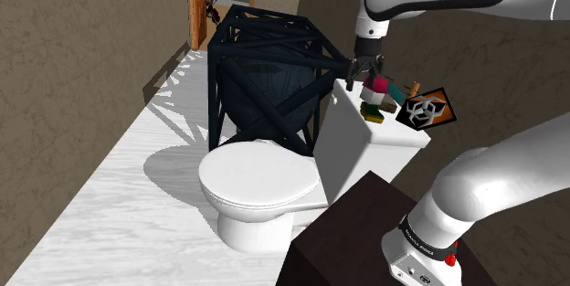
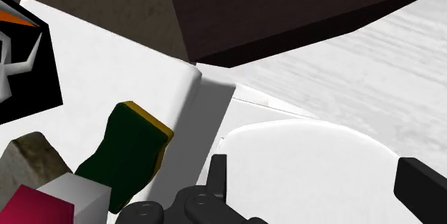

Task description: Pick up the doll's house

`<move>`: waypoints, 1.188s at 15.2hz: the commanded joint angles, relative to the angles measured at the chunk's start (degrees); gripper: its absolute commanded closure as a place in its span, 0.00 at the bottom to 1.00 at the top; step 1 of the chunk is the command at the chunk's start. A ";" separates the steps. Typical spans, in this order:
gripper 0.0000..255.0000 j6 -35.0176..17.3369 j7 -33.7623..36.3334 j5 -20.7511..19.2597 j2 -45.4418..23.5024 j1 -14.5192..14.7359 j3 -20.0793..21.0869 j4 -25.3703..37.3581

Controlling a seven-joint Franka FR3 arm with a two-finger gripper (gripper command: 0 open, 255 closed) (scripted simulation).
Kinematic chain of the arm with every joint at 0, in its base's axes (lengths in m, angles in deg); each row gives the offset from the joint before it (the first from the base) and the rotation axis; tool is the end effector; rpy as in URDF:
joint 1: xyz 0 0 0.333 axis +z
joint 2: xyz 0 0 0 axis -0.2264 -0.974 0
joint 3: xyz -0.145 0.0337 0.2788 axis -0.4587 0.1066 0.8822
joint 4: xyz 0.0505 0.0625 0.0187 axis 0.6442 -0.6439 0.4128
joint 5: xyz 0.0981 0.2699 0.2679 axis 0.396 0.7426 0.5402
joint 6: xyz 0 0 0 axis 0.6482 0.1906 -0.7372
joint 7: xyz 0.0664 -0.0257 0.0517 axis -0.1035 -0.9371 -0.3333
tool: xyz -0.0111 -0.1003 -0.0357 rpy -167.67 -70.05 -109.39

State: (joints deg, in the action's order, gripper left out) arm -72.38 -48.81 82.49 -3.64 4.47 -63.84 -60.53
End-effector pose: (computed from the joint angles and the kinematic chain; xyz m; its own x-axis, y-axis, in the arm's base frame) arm 0.3983 -0.0931 0.5230 0.9471 -0.2931 -0.1304 -0.2791 -0.9533 0.1157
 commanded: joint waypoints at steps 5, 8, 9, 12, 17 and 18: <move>0.00 -0.26 -0.18 -4.49 -10.40 -3.50 -2.86 8.57; 0.00 0.10 -0.23 -6.32 -15.57 -5.03 -4.24 13.47; 0.00 0.29 -0.27 -6.88 -17.29 -5.53 -4.70 15.20; 0.00 1.07 -0.46 -8.38 -22.52 -6.98 -6.11 20.72; 0.00 3.12 -1.13 -10.28 -31.50 -9.39 -8.50 31.14; 0.00 3.65 -1.32 -10.57 -33.36 -9.89 -8.99 33.44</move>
State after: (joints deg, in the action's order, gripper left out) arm -68.85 -50.05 72.21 -34.76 -4.90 -72.33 -29.33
